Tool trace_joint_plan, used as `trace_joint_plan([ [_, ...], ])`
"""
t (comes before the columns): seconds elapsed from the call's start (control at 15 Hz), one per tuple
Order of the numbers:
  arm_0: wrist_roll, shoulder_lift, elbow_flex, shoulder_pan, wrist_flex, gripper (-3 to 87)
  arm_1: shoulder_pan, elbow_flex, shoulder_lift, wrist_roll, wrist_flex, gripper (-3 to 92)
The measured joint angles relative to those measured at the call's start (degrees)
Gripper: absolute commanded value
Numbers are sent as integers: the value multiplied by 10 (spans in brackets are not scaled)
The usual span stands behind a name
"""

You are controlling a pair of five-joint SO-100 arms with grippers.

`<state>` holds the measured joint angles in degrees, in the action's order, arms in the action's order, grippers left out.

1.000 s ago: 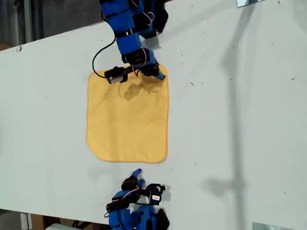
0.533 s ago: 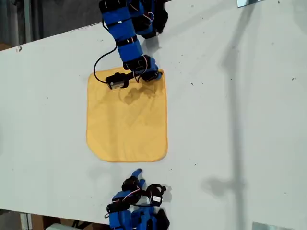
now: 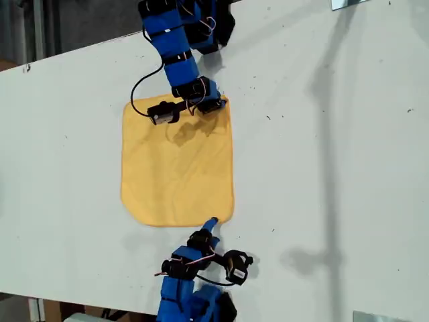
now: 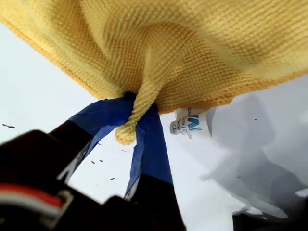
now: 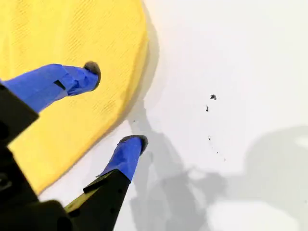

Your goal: Grasp corners of a square towel and fold twice.

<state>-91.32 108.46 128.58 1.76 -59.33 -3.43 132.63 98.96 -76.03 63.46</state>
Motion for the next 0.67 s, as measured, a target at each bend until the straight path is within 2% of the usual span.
trace_joint_plan([
  [0.27,-27,-135,-68,-23,40,256,-6,5,4,0,-2,-1],
  [0.33,-28,-167,-83,-22,47,225,-7,5,4,0,-2,-1],
  [0.4,-28,-198,-104,-20,50,12,-7,5,5,0,-2,-1],
  [0.67,-28,-228,-151,-21,53,-4,-7,10,10,0,-5,-1],
])
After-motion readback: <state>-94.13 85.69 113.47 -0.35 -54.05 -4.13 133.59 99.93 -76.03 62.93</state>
